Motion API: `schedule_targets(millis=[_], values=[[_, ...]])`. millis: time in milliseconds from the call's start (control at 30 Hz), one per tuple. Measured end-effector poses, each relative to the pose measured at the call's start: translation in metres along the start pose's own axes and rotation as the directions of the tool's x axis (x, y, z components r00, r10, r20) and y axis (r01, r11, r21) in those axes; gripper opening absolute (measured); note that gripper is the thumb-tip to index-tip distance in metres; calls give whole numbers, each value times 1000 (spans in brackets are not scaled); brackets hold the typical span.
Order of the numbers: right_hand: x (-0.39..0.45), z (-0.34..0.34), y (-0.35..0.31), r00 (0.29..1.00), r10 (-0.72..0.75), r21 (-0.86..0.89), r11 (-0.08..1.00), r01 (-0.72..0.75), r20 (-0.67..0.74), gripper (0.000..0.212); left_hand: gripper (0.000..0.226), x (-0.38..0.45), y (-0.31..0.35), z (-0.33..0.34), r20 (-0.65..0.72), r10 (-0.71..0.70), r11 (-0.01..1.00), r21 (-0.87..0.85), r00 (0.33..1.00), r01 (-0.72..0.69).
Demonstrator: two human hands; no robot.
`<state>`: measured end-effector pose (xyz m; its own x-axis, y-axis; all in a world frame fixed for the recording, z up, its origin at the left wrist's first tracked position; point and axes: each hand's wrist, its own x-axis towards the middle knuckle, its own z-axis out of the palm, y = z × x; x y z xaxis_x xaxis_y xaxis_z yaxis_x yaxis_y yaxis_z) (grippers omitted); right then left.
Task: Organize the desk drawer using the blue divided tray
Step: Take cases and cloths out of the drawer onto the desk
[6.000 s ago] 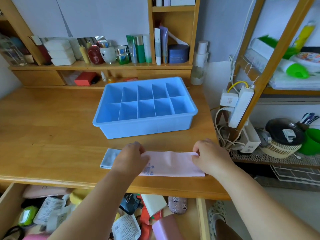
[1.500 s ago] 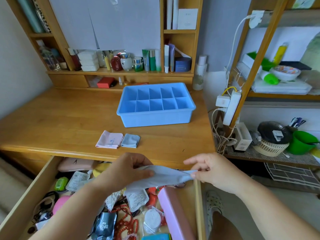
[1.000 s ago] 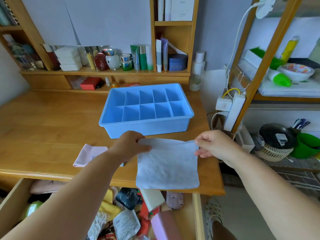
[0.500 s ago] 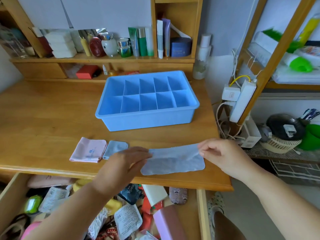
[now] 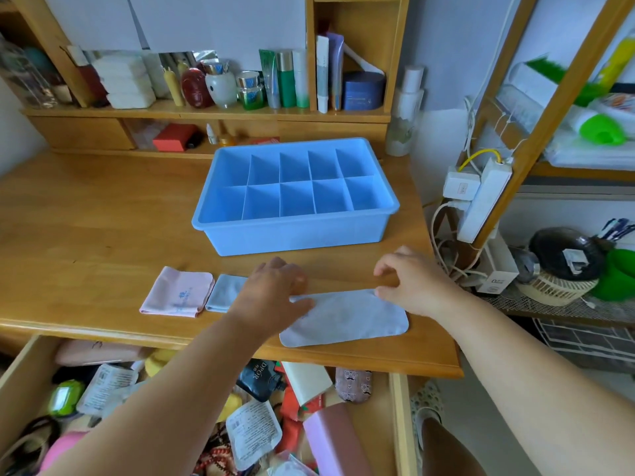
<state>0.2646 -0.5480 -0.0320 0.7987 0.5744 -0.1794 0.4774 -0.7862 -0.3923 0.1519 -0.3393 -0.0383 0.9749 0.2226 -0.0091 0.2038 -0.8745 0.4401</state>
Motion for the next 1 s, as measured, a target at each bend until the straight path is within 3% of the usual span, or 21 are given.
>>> schedule_targets(millis=[33,100,167,233,267,333,433,500,600,667,833,1000], values=[[3,-1,-2,1000,11,12,1000,-11,22,6,9,5,3,-1,68,-16,1000,13,998,16],[5,-6,-2,1000,-11,31,999,10,27,13,8,10,6,-6,161,-38,999,-19,986,41],[1,-10,1,999,-42,110,993,38,32,16,19,7,4,-13,162,-57,992,-100,985,74],[-6,-12,4,996,-76,251,966,59,56,5,21,0,1,-21,127,-59,969,-231,990,87],[-10,-12,3,992,-93,290,955,64,89,10,20,-5,0,-24,121,-60,951,-296,991,94],[-15,-7,-2,986,-102,253,965,67,128,41,20,-14,4,-30,129,-49,924,-370,990,94],[-17,-4,-21,977,-211,174,962,209,-8,55,20,-22,14,-35,110,15,926,-377,994,28],[-17,-3,-40,941,-336,236,913,334,-30,50,21,-27,23,-38,75,68,922,-386,995,-34],[-18,-5,-60,925,-380,303,881,364,-7,17,24,-31,31,-47,6,95,918,-388,995,-85],[-21,-11,-60,932,-363,300,887,351,-16,6,23,-33,31,-56,-18,92,922,-376,996,-92],[-33,-21,-43,960,-276,301,920,250,48,12,17,-36,24,-75,-14,60,933,-355,998,-61],[-40,-17,-34,976,-92,391,920,7,198,15,17,-33,16,-75,19,-53,948,-313,998,57]])
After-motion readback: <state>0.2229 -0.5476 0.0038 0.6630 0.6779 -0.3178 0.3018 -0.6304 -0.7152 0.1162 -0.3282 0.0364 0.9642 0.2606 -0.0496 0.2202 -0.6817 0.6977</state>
